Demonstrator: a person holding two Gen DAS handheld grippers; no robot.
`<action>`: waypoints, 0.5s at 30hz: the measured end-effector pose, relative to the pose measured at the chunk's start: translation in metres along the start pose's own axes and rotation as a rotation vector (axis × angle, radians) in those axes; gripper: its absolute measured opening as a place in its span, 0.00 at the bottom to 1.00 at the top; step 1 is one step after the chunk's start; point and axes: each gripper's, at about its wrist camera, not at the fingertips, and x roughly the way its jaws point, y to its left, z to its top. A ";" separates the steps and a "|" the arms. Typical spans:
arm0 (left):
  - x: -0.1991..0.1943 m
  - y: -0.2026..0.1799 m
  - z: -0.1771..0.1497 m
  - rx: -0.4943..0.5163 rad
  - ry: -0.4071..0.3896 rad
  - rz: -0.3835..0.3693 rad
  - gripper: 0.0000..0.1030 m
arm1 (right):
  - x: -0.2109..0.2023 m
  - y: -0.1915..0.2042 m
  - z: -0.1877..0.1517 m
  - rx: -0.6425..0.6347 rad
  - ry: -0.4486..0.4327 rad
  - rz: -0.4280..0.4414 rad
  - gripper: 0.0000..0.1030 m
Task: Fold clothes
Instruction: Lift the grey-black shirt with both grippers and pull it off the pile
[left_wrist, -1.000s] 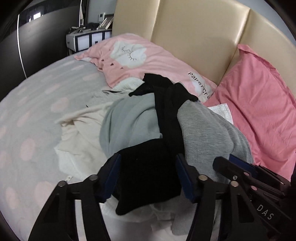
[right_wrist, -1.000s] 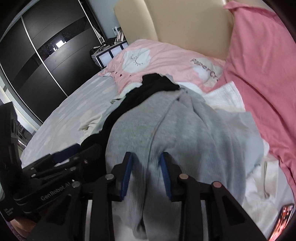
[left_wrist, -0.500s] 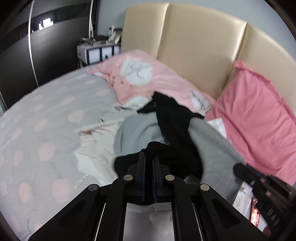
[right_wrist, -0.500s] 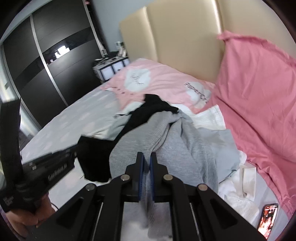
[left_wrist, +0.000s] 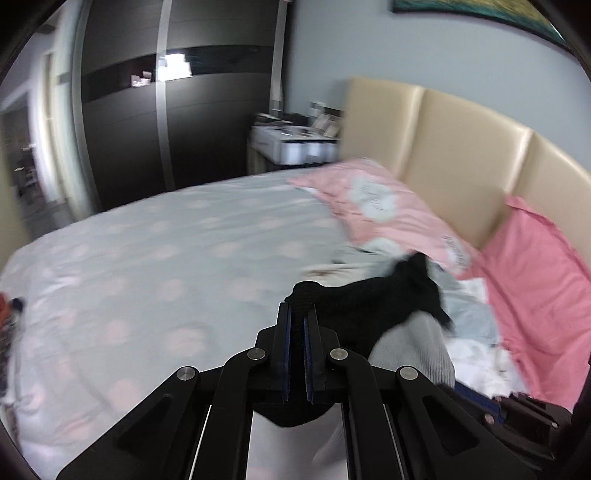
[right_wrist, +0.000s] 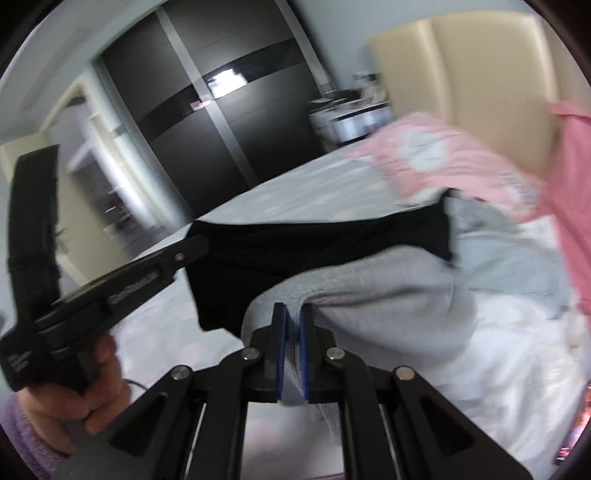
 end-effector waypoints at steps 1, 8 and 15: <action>-0.006 0.019 -0.007 -0.013 0.002 0.032 0.06 | 0.005 0.018 -0.006 -0.018 0.016 0.026 0.06; -0.009 0.136 -0.077 -0.099 0.155 0.205 0.07 | 0.071 0.095 -0.085 -0.064 0.284 0.100 0.10; -0.010 0.173 -0.131 -0.147 0.216 0.197 0.40 | 0.074 0.102 -0.113 -0.100 0.309 0.053 0.22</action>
